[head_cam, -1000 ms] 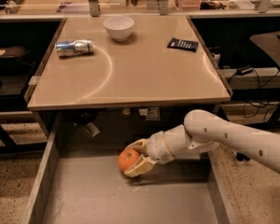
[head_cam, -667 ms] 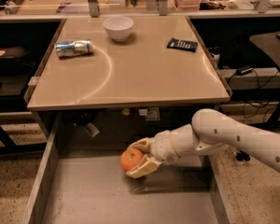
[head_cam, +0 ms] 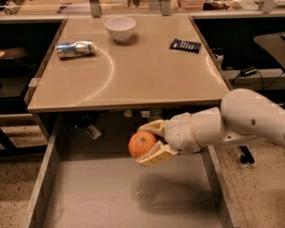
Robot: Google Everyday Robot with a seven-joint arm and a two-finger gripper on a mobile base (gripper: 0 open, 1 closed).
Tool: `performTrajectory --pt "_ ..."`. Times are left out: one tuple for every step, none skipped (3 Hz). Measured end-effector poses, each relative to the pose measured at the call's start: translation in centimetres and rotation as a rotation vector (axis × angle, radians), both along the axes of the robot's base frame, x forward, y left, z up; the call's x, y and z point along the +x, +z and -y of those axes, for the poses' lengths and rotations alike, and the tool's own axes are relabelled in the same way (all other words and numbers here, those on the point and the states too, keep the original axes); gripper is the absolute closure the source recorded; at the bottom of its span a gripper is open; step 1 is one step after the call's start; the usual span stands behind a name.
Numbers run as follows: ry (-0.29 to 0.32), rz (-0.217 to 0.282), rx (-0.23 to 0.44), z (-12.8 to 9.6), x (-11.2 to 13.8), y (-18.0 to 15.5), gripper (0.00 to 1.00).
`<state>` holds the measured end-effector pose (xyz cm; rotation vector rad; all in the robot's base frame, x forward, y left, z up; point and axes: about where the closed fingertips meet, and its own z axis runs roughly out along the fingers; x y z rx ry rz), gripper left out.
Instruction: Pick orange from top drawer and place on counter
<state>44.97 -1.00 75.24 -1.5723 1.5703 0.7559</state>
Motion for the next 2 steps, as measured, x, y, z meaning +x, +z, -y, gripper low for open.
performTrajectory --pt "-0.011 0.104 -0.063 0.1 0.9 6.5 1.0" --pt "-0.014 0.169 -0.089 0.0 2.1 11.1 1.0"
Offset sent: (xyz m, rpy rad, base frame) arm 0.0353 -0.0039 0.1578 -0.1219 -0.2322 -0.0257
